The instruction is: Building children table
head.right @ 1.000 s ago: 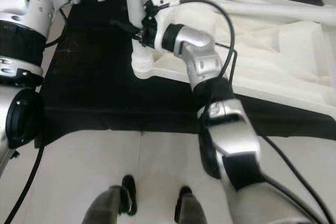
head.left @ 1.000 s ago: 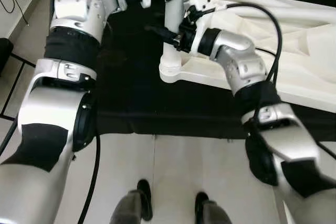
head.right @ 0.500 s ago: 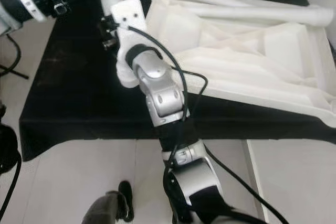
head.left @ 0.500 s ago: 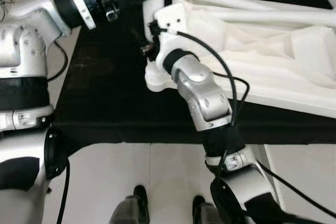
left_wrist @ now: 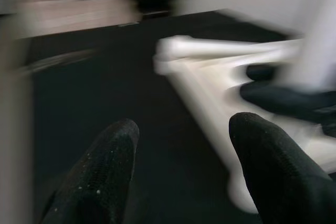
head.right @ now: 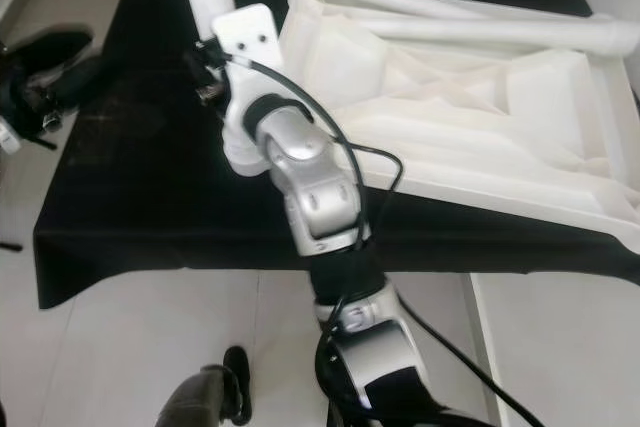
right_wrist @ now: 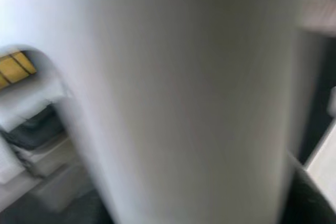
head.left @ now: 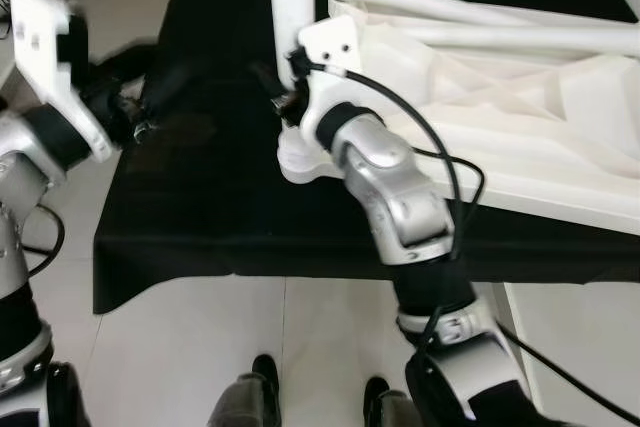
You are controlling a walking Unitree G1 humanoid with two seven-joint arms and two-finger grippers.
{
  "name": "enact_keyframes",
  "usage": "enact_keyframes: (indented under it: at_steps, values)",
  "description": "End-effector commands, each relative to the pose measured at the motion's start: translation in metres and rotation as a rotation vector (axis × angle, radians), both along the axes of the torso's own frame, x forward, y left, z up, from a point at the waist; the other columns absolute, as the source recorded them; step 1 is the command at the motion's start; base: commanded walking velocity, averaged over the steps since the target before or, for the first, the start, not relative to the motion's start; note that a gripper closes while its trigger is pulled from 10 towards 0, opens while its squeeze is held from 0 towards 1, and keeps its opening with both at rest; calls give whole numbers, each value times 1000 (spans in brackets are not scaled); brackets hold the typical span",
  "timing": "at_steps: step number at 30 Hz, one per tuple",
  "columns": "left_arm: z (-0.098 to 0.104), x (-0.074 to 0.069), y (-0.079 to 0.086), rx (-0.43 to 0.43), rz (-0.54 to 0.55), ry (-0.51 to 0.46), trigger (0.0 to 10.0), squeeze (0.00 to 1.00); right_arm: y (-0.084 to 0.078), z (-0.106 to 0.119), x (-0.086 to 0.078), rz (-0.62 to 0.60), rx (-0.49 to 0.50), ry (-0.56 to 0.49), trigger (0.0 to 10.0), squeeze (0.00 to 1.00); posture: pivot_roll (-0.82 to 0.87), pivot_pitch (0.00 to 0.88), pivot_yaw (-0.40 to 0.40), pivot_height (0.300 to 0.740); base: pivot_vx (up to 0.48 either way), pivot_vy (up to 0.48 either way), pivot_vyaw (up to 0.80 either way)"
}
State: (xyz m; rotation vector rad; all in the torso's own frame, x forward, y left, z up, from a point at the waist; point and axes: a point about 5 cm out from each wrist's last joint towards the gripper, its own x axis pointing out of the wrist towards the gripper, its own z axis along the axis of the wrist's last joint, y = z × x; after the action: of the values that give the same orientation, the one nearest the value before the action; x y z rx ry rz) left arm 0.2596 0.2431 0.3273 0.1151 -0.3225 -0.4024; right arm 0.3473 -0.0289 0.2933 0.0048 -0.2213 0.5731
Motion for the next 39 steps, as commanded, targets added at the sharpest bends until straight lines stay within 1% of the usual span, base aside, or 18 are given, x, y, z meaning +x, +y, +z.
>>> enact_keyframes:
  at_steps: [1,2,5,9,10,11,12,14,16,18,19,20,23,24,25,26,32,39]
  values:
    - [0,-11,4,5,60,-19,10000,0,-13,-44,9,-24,7,201,10000,1000,16,322,37,740,0,0,0]
    - [-4,-14,4,6,77,-11,10000,0,-14,-44,9,-21,10,198,10000,1000,16,322,37,740,0,0,0]
    - [-38,-32,-5,-5,100,86,10000,0,-15,-39,5,75,60,169,10000,1000,24,317,34,740,0,0,0]
    - [-60,-42,-17,-15,95,149,10000,0,-16,-33,4,159,73,127,10000,1000,25,319,31,740,0,0,0]
    - [-70,-46,-26,-34,84,174,10000,0,-16,-29,4,218,66,102,10000,875,26,317,30,740,0,0,0]
    - [-70,-46,-26,-34,84,174,10000,0,-16,-29,4,218,66,102,10000,875,26,317,30,740,0,0,0]
    - [-87,-55,-43,-40,72,225,10000,0,-17,-20,7,347,50,62,10000,0,27,319,26,740,0,0,0]
    - [-98,-61,-54,-67,82,246,10000,0,-19,-11,13,409,-8,16,10000,0,30,317,21,740,0,0,0]
    - [-100,-63,-58,-69,87,250,10000,0,-19,-9,15,427,-25,5,10000,0,30,317,21,740,0,0,0]
    - [-109,-69,-67,-49,87,264,10000,0,-19,-2,16,495,-77,-32,10000,0,31,314,19,740,0,0,0]
    - [-119,-76,-74,-50,101,291,10000,0,-18,3,16,576,-120,-59,10000,0,36,310,9,740,0,0,0]
    - [-119,-76,-74,-50,101,291,10000,0,-18,3,16,576,-120,-59,10000,0,36,310,9,740,0,0,0]
    - [-143,-95,-90,-86,147,362,10000,0,-17,13,17,719,-187,-90,10000,0,42,309,1,740,0,0,0]
    - [-149,-99,-94,-82,154,377,10000,0,-16,14,19,734,-203,-88,4510,0,46,309,-5,740,0,0,0]
    - [-152,-102,-97,-78,157,385,10000,0,-16,14,20,743,-213,-86,4510,0,46,309,-5,740,0,0,0]
    - [-152,-103,-97,-91,173,379,10000,0,-15,13,21,746,-224,-77,0,0,47,306,-9,740,0,0,0]
    - [-151,-106,-92,-121,270,348,10000,0,-16,12,26,753,-261,-70,0,0,45,304,-13,740,0,0,0]
    - [-153,-111,-98,-37,356,272,10000,0,-27,-8,32,694,-298,-16,0,0,31,303,-12,740,0,0,0]
